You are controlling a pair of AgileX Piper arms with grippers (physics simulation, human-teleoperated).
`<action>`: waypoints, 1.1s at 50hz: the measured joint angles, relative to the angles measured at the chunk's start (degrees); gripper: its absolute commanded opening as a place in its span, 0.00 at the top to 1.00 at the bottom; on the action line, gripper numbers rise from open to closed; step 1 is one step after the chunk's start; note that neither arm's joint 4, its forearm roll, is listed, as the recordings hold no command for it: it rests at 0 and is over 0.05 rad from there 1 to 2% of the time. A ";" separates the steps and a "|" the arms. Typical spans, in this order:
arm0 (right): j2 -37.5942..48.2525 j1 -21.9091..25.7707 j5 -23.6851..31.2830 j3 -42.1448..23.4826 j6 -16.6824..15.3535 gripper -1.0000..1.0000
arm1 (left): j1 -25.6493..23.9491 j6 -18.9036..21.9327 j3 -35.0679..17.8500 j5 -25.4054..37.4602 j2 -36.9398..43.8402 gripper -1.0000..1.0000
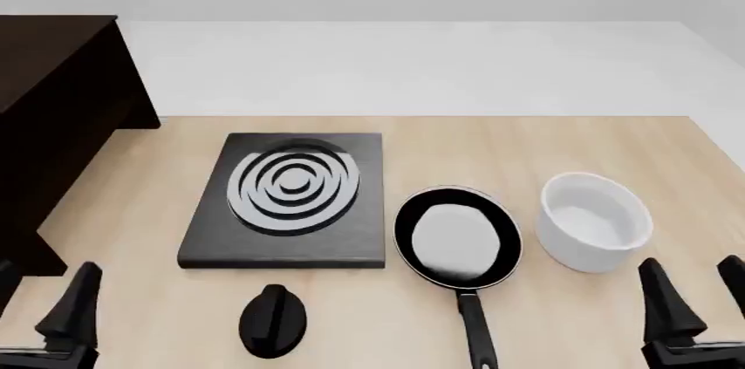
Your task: Put the frying pan on the cabinet shelf.
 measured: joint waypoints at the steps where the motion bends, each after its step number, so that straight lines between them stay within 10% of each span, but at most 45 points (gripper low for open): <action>1: -0.24 -0.19 0.40 -0.17 0.19 0.00 | -0.09 -0.19 -0.30 0.24 0.02 0.00; 35: 1.11 0.34 23.21 -20.38 6.43 0.00 | -2.39 -3.85 -19.53 16.82 4.08 0.00; 55: 12.12 10.62 42.04 -37.85 2.68 0.00 | -4.68 -4.77 -25.46 21.36 8.36 0.00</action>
